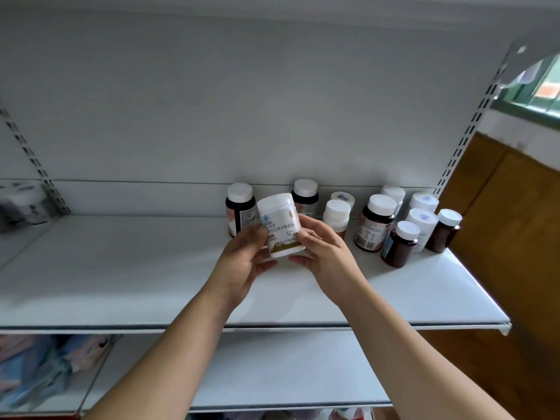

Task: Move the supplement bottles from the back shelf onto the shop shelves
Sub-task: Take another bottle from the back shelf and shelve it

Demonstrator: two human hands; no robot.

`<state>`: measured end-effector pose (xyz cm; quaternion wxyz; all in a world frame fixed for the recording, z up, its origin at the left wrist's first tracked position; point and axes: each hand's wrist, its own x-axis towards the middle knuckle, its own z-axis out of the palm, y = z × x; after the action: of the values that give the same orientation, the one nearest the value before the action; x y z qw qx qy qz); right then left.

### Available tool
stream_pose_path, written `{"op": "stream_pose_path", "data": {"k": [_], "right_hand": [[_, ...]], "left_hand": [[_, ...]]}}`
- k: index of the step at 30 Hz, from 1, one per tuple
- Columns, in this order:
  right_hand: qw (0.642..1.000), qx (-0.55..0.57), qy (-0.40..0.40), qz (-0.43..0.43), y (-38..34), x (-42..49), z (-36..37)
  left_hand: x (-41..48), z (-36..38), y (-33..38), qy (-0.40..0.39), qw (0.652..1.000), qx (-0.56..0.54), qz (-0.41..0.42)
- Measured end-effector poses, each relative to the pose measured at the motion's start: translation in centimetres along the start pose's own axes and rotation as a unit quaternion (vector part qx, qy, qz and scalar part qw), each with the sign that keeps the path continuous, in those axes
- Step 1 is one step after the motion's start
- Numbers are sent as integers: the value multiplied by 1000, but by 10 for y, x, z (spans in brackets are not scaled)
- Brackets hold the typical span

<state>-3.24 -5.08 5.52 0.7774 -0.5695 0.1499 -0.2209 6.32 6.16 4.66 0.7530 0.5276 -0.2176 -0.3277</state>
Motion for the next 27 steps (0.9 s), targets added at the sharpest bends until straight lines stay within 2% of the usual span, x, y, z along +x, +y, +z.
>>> {"op": "stream_pose_path", "data": {"k": [2,6,9,12,15,20,24,27], "right_hand": [[1000,4,-7,3,0,-1,0],[997,-55,32,-33,2,-4,4],[995,-76,45,-55,4,-7,7],[997,-56,18,-40,1,-7,5],[998,28,-46,8,-4,-6,1],[980,138,-117,77,0,-2,0],[968,161,-162,100,7,-1,15],[975,121,-162,87,10,-2,40]], "left_hand": [[0,-2,-1,-30,999,-34,-24],[-2,-4,-2,-61,994,-71,-55],[-3,-4,-3,-68,994,-69,-53],[-6,-2,0,-58,997,-43,-38],[-9,2,5,-7,999,-32,-13],[-20,11,11,110,994,-1,26],[-37,3,17,163,985,7,51],[-55,-19,26,170,984,8,58]]}}
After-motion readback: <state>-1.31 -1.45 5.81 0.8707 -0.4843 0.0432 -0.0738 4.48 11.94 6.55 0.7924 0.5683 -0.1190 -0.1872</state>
